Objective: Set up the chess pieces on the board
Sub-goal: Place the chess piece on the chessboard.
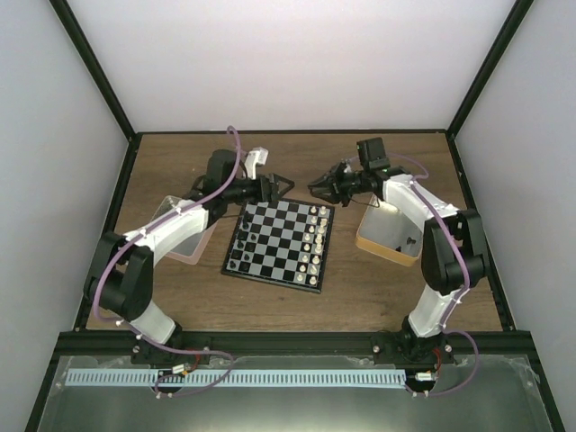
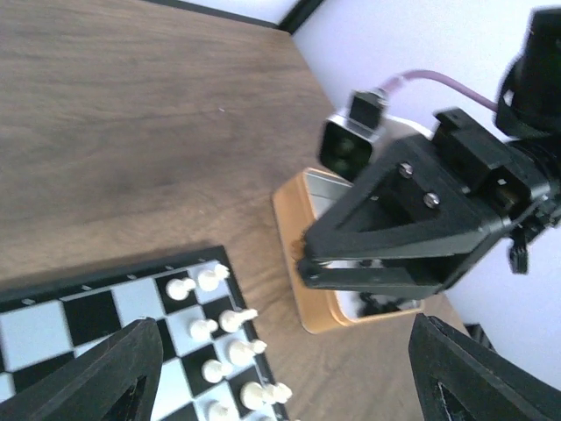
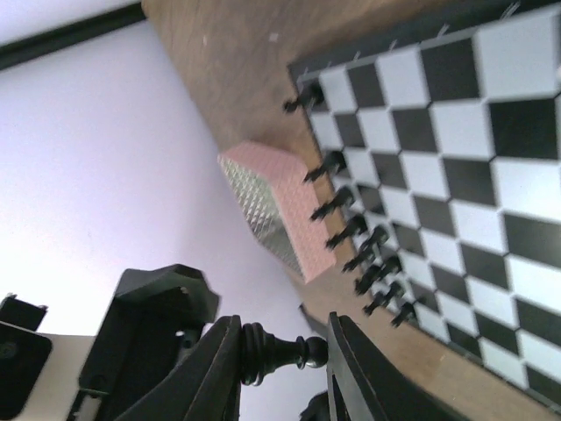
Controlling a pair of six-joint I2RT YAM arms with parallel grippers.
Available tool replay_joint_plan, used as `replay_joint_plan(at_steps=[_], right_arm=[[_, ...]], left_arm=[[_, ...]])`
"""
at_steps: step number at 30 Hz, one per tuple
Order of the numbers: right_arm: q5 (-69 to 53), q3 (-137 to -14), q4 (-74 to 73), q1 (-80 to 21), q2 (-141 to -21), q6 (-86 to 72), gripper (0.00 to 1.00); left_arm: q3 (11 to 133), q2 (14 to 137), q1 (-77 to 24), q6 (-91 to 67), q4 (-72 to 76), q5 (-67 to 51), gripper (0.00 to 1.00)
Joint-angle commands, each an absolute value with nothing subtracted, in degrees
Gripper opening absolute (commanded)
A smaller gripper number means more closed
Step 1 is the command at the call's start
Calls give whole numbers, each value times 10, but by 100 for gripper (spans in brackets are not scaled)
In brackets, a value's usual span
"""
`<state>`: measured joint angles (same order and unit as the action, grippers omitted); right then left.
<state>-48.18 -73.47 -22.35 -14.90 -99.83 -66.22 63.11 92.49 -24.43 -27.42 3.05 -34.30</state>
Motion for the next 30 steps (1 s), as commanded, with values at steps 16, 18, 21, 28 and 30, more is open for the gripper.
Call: replay_joint_plan(at_steps=[16,18,21,28,30], right_arm=[[-617,-756,-74,-223,-1025,-879,26],[-618,-755,-74,-223,-1026,-881,26],[-620,-755,-69,-223,-1026,-888,26],[-631,-754,-46,-223,-1026,-910,26],[-633,-753,-40,-224,-1025,-915,26]], left_arm=[[586,904,-261,-298,120,-374,41],[587,904,-261,-299,125,-374,36],[588,910,-261,-298,129,-381,30],[592,920,-261,-298,138,-394,31],[592,922,-261,-298,138,-396,33]])
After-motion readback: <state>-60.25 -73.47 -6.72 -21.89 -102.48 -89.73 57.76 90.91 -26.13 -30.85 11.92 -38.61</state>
